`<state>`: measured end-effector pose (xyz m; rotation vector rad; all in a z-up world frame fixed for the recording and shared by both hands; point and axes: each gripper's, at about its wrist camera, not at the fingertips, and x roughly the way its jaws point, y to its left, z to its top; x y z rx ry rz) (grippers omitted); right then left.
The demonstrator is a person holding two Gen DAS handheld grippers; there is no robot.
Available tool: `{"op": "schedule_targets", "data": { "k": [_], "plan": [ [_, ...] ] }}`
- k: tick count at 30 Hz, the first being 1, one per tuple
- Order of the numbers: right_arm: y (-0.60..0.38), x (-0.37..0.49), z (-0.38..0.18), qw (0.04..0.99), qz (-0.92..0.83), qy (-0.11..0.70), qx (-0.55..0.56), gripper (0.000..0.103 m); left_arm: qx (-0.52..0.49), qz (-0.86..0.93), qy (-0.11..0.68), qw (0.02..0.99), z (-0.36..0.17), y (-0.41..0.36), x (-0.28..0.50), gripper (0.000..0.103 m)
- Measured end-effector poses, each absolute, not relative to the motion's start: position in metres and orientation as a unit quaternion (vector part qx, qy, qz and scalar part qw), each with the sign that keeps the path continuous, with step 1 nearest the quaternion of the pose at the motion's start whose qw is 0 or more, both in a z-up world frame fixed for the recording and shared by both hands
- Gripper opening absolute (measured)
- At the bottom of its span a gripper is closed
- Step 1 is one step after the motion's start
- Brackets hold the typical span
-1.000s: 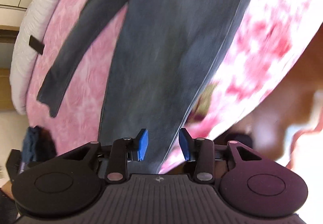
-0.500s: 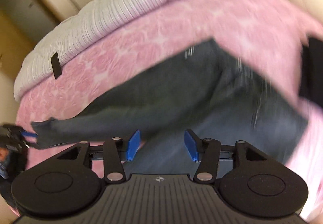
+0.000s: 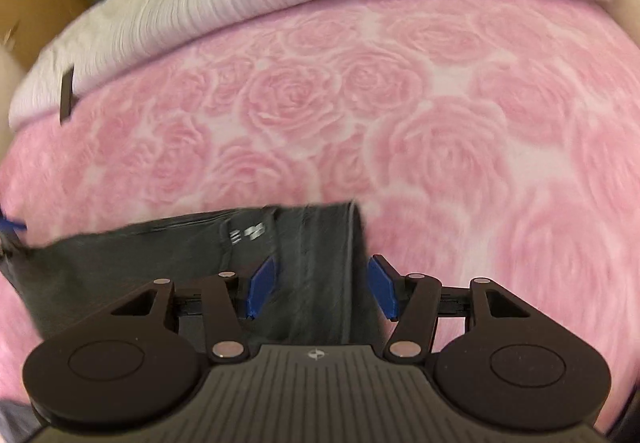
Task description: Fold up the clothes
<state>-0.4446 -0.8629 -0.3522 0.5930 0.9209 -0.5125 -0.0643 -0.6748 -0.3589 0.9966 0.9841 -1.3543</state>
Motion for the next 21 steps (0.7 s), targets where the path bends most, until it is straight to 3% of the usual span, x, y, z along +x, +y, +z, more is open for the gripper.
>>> {"op": "schedule_targets", "data": {
  "k": [3, 7, 11, 12, 13, 15, 17, 21],
  "plan": [
    [-0.883, -0.431, -0.364, 0.830, -0.214, 0.443, 0.262, 0.056, 0.440, -0.588, 0.421, 0.532, -0.381, -0.699, -0.069, 0.056],
    [-0.898, -0.416, -0.382, 0.835, -0.168, 0.460, 0.250, 0.056, 0.456, -0.596, 0.430, 0.502, -0.402, -0.714, -0.073, 0.044],
    [-0.908, -0.412, -0.403, 0.827, -0.148, 0.469, 0.273, 0.056, 0.472, -0.600, 0.427, 0.485, -0.412, -0.715, -0.079, 0.040],
    [-0.911, -0.414, -0.407, 0.825, -0.147, 0.466, 0.282, 0.055, 0.473, -0.599, 0.428, 0.484, -0.411, -0.715, -0.080, 0.032],
    [-0.912, -0.416, -0.408, 0.825, -0.147, 0.461, 0.293, 0.048, 0.477, -0.599, 0.425, 0.483, -0.410, -0.715, -0.082, 0.019],
    [-0.913, -0.418, -0.407, 0.823, -0.147, 0.456, 0.305, 0.036, 0.493, -0.602, 0.410, 0.476, -0.405, -0.713, -0.089, 0.007],
    [-0.909, -0.417, -0.398, 0.826, -0.142, 0.455, 0.300, 0.028, 0.495, -0.606, 0.387, 0.488, -0.392, -0.710, -0.094, 0.006],
    [-0.897, -0.413, -0.365, 0.845, -0.150, 0.445, 0.255, 0.022, 0.476, -0.608, 0.346, 0.534, -0.355, -0.714, -0.095, 0.005]
  ]
}}
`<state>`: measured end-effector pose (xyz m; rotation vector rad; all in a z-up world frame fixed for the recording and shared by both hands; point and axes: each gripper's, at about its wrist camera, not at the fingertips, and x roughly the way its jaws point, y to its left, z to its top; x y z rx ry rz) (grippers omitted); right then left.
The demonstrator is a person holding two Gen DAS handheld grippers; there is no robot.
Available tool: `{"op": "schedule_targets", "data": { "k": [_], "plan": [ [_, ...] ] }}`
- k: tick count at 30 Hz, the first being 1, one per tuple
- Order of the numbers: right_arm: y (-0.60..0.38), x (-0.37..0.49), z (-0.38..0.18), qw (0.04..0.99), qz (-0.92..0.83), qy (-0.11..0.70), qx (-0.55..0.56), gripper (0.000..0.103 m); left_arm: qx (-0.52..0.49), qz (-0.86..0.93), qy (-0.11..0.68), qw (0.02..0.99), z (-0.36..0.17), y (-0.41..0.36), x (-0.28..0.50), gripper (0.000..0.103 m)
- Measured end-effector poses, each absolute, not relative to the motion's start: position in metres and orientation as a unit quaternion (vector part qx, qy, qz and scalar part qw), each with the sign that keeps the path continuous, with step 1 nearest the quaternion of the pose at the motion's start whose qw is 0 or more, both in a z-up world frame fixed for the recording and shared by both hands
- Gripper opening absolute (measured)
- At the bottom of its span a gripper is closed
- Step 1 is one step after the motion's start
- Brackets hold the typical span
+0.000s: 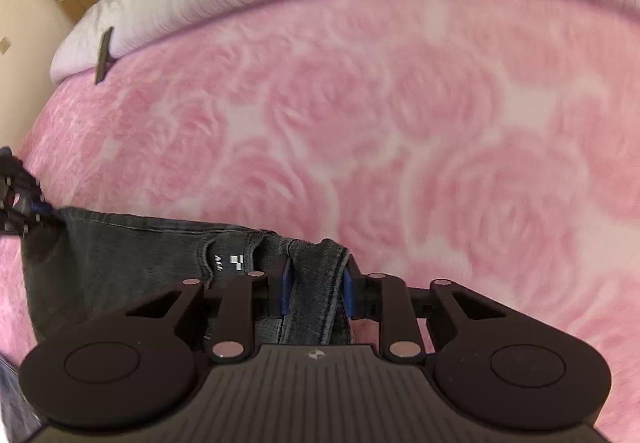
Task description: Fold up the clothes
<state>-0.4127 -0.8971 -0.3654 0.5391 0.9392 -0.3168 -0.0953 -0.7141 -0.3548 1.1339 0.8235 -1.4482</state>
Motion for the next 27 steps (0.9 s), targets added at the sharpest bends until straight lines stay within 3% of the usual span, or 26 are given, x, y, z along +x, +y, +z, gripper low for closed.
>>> {"op": "schedule_targets", "data": {
  "k": [5, 9, 11, 13, 19, 27],
  "plan": [
    [-0.922, -0.410, -0.345, 0.853, -0.194, 0.420, 0.241, 0.021, 0.469, -0.610, 0.289, 0.569, -0.310, -0.756, -0.084, 0.005],
    [-0.942, -0.408, -0.330, 0.858, -0.228, 0.400, 0.228, 0.021, 0.468, -0.593, 0.278, 0.593, -0.315, -0.802, -0.071, 0.006],
    [-0.952, -0.407, -0.322, 0.860, -0.245, 0.389, 0.222, 0.024, 0.473, -0.568, 0.297, 0.605, -0.331, -0.822, -0.065, 0.012],
    [-0.962, -0.406, -0.314, 0.861, -0.262, 0.378, 0.216, 0.035, 0.475, -0.538, 0.318, 0.620, -0.347, -0.836, -0.060, 0.025],
    [-0.948, -0.420, -0.315, 0.856, -0.323, 0.338, 0.219, 0.042, 0.440, -0.533, 0.330, 0.644, -0.343, -0.795, -0.073, 0.030],
    [-0.874, -0.491, -0.333, 0.822, -0.298, 0.372, 0.310, 0.042, 0.396, -0.588, 0.397, 0.583, -0.345, -0.694, -0.157, 0.035]
  ]
}}
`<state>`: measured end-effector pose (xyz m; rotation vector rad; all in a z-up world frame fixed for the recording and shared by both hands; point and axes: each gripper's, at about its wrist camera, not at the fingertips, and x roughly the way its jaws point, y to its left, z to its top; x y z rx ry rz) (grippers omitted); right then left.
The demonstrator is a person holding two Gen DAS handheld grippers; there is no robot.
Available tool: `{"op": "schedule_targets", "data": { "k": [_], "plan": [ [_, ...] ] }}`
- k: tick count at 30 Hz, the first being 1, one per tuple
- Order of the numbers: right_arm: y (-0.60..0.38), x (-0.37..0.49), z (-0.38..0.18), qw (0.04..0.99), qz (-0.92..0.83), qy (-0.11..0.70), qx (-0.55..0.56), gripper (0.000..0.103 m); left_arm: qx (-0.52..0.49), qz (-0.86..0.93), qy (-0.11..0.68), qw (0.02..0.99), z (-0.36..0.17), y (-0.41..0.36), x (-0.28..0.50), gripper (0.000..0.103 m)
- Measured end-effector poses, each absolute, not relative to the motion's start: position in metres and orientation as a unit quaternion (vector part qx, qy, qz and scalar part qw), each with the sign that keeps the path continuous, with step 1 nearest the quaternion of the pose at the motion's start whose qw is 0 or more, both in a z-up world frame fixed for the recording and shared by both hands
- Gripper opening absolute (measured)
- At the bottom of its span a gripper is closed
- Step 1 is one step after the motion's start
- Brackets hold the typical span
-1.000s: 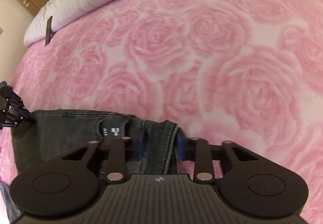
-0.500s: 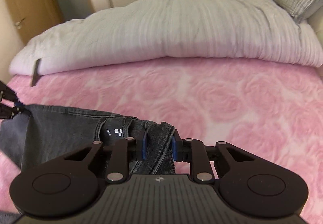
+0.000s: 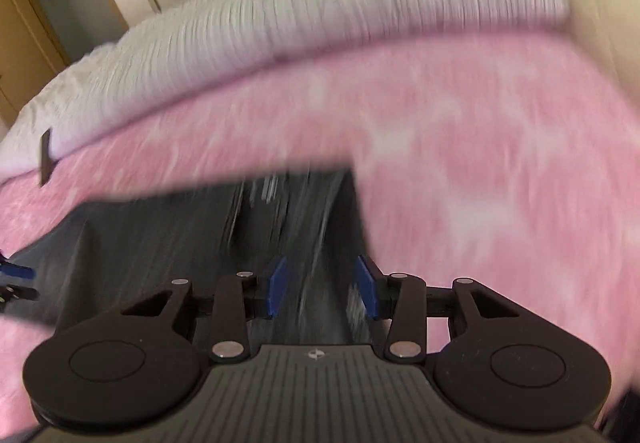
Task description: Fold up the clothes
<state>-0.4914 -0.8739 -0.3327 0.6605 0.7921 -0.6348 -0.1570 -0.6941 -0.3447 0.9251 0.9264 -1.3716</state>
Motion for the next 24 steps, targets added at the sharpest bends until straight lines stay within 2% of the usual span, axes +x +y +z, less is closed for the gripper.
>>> {"op": "schedule_targets", "data": {
  "k": [4, 7, 15, 16, 17, 19, 20, 24],
  "plan": [
    [-0.847, -0.502, -0.357, 0.812, -0.258, 0.417, 0.315, 0.045, 0.385, -0.609, 0.429, 0.545, -0.362, -0.661, -0.208, 0.039],
    [-0.839, -0.490, -0.370, 0.820, -0.236, 0.443, 0.275, 0.046, 0.405, -0.617, 0.427, 0.522, -0.379, -0.647, -0.239, 0.040],
    [-0.848, -0.457, -0.396, 0.845, -0.158, 0.461, 0.219, 0.046, 0.412, -0.618, 0.424, 0.519, -0.394, -0.642, -0.262, 0.043],
    [-0.848, -0.456, -0.398, 0.845, -0.155, 0.461, 0.223, 0.043, 0.410, -0.619, 0.422, 0.520, -0.393, -0.643, -0.262, 0.043],
    [-0.849, -0.457, -0.398, 0.843, -0.159, 0.460, 0.229, 0.034, 0.407, -0.620, 0.421, 0.522, -0.392, -0.645, -0.262, 0.043],
    [-0.855, -0.463, -0.394, 0.838, -0.168, 0.449, 0.259, 0.028, 0.403, -0.623, 0.417, 0.525, -0.391, -0.648, -0.263, 0.043],
    [-0.856, -0.465, -0.390, 0.837, -0.172, 0.446, 0.265, 0.020, 0.401, -0.625, 0.415, 0.526, -0.390, -0.649, -0.263, 0.043],
    [-0.859, -0.480, -0.362, 0.842, -0.197, 0.429, 0.263, 0.017, 0.392, -0.637, 0.407, 0.524, -0.388, -0.662, -0.269, 0.043]
  ]
}}
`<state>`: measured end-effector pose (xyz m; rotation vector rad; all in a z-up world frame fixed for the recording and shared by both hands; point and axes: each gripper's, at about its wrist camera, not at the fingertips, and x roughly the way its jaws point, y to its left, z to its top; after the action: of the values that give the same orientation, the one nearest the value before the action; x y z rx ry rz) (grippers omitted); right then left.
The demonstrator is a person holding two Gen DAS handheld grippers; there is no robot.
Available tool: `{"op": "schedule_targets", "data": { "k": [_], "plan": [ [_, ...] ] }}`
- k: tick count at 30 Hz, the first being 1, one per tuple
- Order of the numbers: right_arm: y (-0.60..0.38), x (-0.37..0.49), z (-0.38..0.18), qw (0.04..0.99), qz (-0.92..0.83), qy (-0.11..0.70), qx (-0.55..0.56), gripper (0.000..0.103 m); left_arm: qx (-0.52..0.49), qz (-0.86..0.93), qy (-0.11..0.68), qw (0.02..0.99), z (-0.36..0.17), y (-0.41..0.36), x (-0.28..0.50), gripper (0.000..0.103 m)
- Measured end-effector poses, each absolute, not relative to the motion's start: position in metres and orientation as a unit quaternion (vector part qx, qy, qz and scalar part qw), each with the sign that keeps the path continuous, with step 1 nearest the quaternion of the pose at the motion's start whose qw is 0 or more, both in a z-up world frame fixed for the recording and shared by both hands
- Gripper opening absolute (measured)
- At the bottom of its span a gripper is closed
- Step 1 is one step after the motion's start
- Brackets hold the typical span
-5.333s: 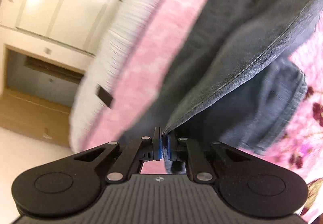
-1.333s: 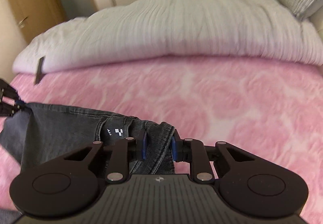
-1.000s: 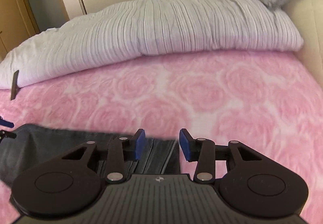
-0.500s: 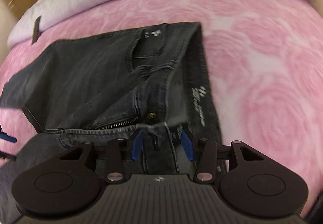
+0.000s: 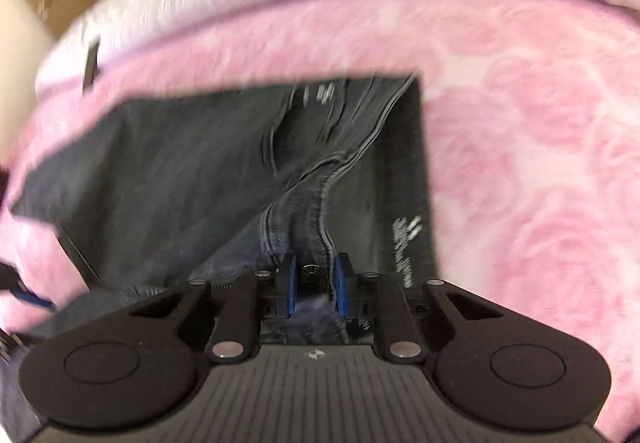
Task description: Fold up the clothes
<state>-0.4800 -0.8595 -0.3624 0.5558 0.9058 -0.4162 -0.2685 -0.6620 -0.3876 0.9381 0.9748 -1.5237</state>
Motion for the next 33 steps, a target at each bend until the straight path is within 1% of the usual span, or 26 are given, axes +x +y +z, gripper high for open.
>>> {"op": "schedule_targets", "data": {
  "k": [2, 7, 8, 13, 19, 20, 21, 23, 25, 28, 31, 32, 33],
  "plan": [
    [-0.860, -0.485, -0.353, 0.843, -0.199, 0.430, 0.254, 0.017, 0.391, -0.641, 0.408, 0.519, -0.389, -0.670, -0.273, 0.044],
    [-0.857, -0.475, -0.385, 0.808, -0.219, 0.493, 0.238, 0.016, 0.392, -0.644, 0.408, 0.515, -0.387, -0.666, -0.272, 0.045],
    [-0.858, -0.476, -0.386, 0.808, -0.223, 0.491, 0.239, 0.014, 0.392, -0.644, 0.408, 0.515, -0.386, -0.665, -0.272, 0.045],
    [-0.856, -0.485, -0.383, 0.790, -0.270, 0.478, 0.274, 0.015, 0.393, -0.646, 0.408, 0.511, -0.384, -0.660, -0.270, 0.046],
    [-0.852, -0.481, -0.374, 0.771, -0.300, 0.494, 0.267, 0.014, 0.391, -0.648, 0.408, 0.511, -0.379, -0.648, -0.264, 0.047],
    [-0.851, -0.480, -0.376, 0.768, -0.302, 0.500, 0.263, 0.003, 0.391, -0.647, 0.409, 0.511, -0.379, -0.644, -0.262, 0.047],
    [-0.849, -0.480, -0.378, 0.767, -0.303, 0.502, 0.262, 0.005, 0.391, -0.646, 0.410, 0.512, -0.379, -0.639, -0.259, 0.047],
    [-0.846, -0.480, -0.377, 0.774, -0.296, 0.491, 0.267, 0.005, 0.394, -0.640, 0.413, 0.516, -0.379, -0.631, -0.255, 0.047],
    [-0.841, -0.485, -0.365, 0.786, -0.300, 0.474, 0.260, 0.010, 0.392, -0.634, 0.416, 0.521, -0.377, -0.622, -0.253, 0.048],
    [-0.833, -0.508, -0.345, 0.798, -0.311, 0.442, 0.266, 0.020, 0.389, -0.633, 0.417, 0.523, -0.371, -0.610, -0.257, 0.048],
    [-0.824, -0.533, -0.341, 0.793, -0.309, 0.445, 0.278, 0.031, 0.387, -0.640, 0.416, 0.517, -0.367, -0.604, -0.267, 0.050],
    [-0.820, -0.538, -0.344, 0.790, -0.306, 0.453, 0.279, 0.039, 0.390, -0.642, 0.416, 0.513, -0.368, -0.603, -0.271, 0.050],
    [-0.816, -0.543, -0.348, 0.784, -0.303, 0.466, 0.277, 0.041, 0.392, -0.644, 0.415, 0.509, -0.370, -0.603, -0.276, 0.050]
  ]
}}
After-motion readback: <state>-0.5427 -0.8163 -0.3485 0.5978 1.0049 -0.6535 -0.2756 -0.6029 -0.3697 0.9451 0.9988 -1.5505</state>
